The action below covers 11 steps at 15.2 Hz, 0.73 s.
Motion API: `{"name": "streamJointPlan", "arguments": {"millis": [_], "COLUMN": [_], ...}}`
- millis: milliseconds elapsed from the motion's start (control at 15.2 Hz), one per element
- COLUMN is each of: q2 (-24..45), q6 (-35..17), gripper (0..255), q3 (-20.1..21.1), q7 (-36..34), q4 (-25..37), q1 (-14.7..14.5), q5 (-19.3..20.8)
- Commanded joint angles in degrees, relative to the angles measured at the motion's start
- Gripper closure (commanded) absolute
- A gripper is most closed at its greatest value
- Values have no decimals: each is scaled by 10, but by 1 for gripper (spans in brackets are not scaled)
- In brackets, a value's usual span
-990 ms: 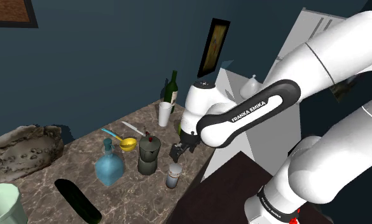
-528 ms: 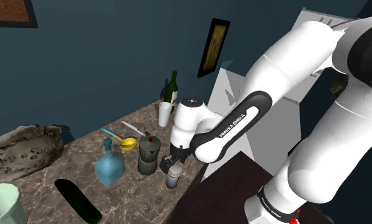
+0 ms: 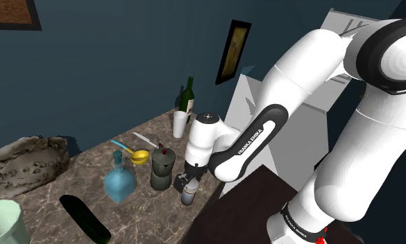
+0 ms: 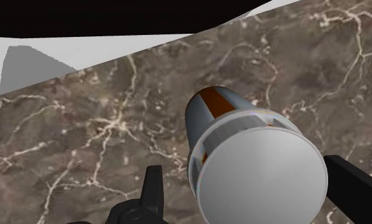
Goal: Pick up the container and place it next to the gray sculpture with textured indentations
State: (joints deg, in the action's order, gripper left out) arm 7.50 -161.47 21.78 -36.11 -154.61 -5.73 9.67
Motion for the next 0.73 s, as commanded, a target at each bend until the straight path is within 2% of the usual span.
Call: {"name": "streamJointPlan", "arguments": {"millis": [0,198,264,660], "q2": [0,0,0,0], "q6": [0,0,0,-1], "gripper": [0,0,255,255], "q3": [0,0,0,0], "q7": [0,0,0,-1], "q4": [0,0,0,0], "q1": [0,0,0,0], "q5": [1,0,0,1]}}
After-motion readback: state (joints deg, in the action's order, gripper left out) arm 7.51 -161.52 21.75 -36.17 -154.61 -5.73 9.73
